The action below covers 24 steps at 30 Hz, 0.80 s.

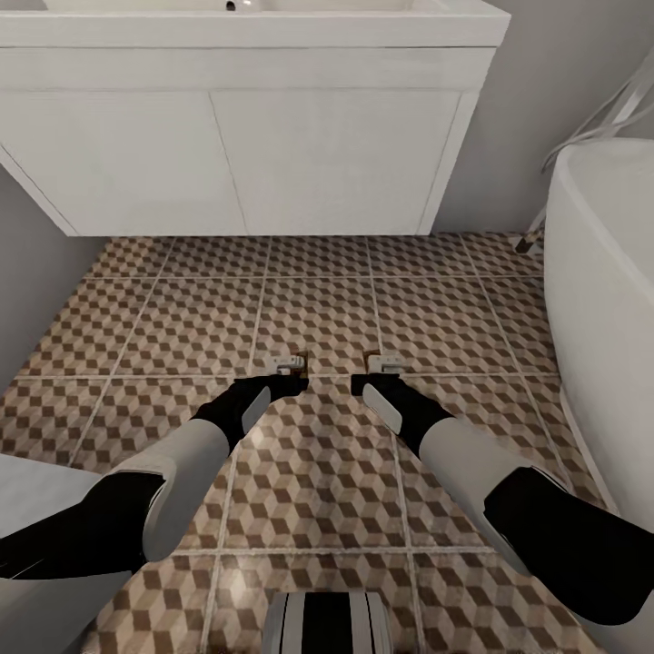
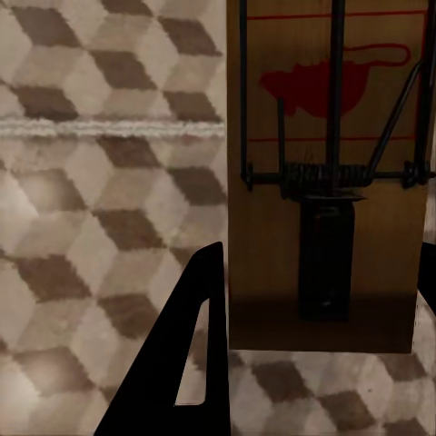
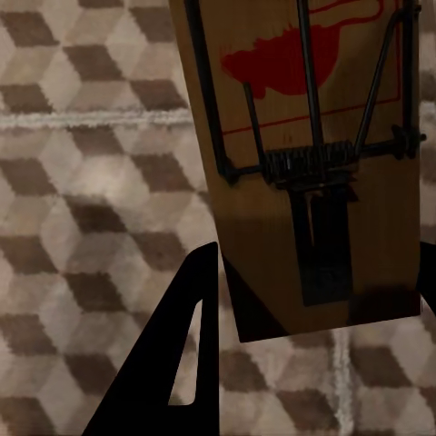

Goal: Take the four mousetraps from the cabinet in the bathroom and place them on the bathroom floor. Make sure all four end up on the same floor surface, and ensure that at least two of them are either under or directly next to the same bathroom sink.

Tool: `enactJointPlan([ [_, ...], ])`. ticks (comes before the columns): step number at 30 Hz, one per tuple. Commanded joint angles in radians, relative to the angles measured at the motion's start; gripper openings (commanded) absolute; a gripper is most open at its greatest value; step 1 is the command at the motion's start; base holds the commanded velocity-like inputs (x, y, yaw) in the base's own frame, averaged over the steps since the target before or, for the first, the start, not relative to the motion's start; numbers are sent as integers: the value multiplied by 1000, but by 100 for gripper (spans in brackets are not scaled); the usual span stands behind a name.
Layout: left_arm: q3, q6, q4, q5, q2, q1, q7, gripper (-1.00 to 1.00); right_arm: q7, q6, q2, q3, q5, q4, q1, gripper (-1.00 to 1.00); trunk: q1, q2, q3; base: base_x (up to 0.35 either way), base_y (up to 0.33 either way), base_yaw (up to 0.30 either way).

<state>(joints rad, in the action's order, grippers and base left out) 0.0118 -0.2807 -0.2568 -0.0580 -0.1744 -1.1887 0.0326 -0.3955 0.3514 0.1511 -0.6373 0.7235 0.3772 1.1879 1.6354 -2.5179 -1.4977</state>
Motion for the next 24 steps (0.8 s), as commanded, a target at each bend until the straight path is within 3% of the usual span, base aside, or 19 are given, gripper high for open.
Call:
enactJointPlan([
  [1,0,-6,-2,-5,0,0,-2,-100,-8,3,-1,-8,8,2,1,-100,0,-1,-5,0,0,0],
  [12,0,-5,-2,-4,0,0,-2,-100,-8,3,-1,-8,8,2,1,-100,5,-3,-47,0,0,0],
  [19,0,-4,-2,-3,0,0,-2,-100,-8,3,-1,-9,8,2,1,-100,5,-3,-47,0,0,0],
  [24,0,-4,-2,-3,0,0,-2,-100,-7,3,-1,-9,8,2,1,-100,7,-4,-66,0,0,0],
])
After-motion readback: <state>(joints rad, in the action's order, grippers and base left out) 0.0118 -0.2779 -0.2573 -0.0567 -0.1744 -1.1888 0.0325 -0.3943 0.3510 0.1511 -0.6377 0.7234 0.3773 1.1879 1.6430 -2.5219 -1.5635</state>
